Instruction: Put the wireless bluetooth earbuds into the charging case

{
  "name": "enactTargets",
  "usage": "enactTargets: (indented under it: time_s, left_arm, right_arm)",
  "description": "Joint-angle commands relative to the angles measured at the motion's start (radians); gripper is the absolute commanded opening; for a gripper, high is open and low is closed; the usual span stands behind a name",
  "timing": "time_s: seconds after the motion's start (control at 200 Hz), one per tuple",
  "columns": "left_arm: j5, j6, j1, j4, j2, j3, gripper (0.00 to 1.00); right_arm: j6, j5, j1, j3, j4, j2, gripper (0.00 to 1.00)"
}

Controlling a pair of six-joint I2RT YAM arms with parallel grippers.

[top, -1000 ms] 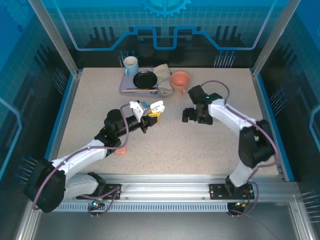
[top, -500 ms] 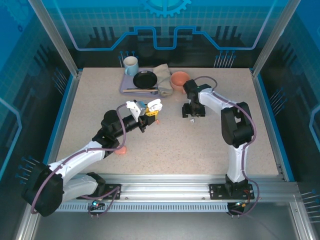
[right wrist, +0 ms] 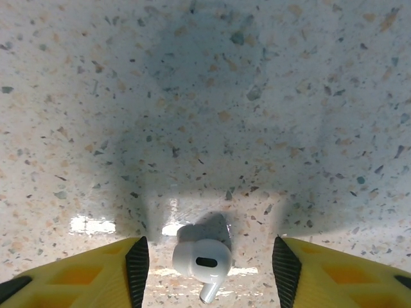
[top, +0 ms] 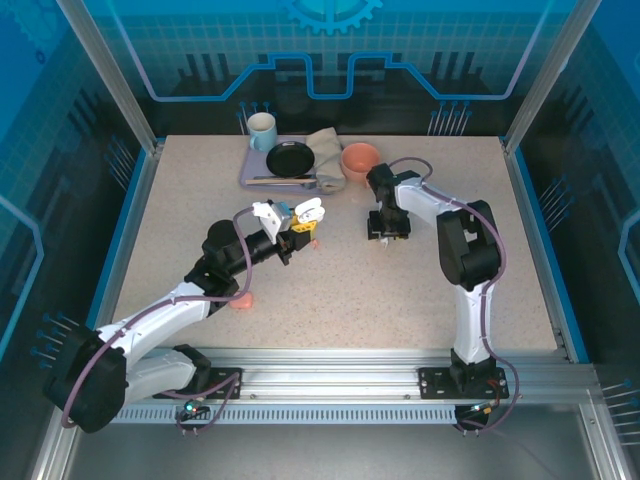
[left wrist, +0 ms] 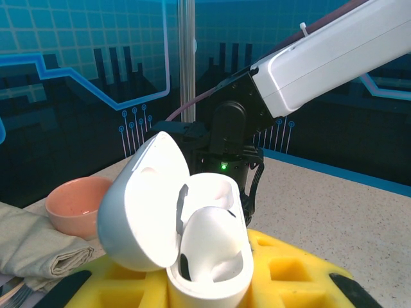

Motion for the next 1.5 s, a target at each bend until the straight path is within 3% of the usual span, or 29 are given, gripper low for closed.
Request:
enactTargets:
  time_s: [0.0, 0.695, 1.496]
  left_arm:
    - [-0.003, -0.006, 0.01, 0.027, -0.003, 0.006, 0.0]
    - [0.0, -0.013, 0.01, 0.039, 0.004, -0.001, 0.0]
    - [-0.002, -0.02, 0.012, 0.039, 0.008, 0.007, 0.0]
  right_arm:
    - [0.021, 0.0, -0.004, 0.014, -0.014, 0.018, 0.56]
    - [0.09, 0.072, 0.015, 0.032, -0.021, 0.065, 0.45]
    - [0.101, 0.065, 0.02, -0.024, -0.005, 0.04, 0.37]
